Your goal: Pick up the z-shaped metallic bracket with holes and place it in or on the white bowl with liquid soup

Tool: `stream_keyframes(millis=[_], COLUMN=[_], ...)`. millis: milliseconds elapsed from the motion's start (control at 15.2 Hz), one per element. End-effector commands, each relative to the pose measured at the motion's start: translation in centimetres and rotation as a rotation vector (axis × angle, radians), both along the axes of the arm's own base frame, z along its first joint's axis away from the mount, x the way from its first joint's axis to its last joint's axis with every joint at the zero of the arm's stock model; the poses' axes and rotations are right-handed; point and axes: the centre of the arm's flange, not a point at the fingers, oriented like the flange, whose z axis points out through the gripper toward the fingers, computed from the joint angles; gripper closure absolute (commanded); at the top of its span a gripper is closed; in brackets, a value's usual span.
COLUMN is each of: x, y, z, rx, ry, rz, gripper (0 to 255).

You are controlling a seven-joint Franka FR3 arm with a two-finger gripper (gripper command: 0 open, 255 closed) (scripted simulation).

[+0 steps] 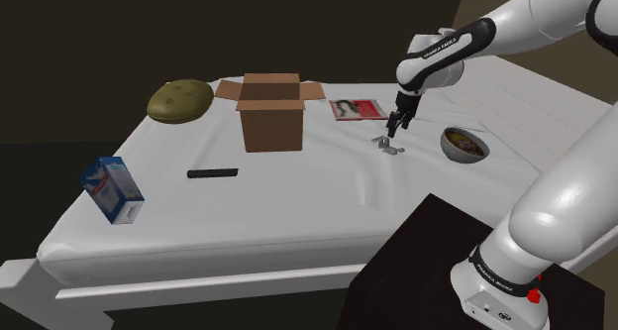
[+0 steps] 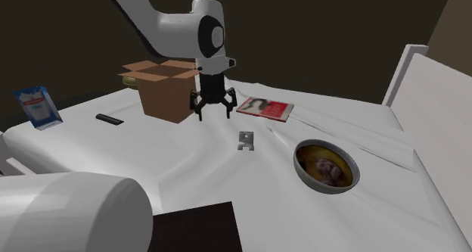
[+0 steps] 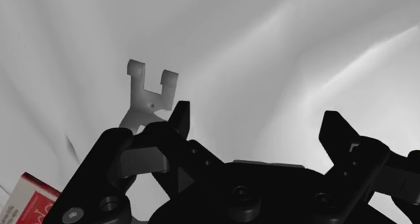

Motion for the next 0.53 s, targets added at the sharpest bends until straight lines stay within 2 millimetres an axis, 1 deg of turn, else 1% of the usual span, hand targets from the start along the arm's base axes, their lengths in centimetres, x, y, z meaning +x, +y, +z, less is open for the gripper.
stream_keyframes(millis=[0,462], x=[0.8,3.9], y=[-1.6,-7.7], z=[-1.9,-8.3], rx=[0.001,0.007], ry=[0.0,-0.001], rz=[-0.003,-0.016], gripper=[0,0])
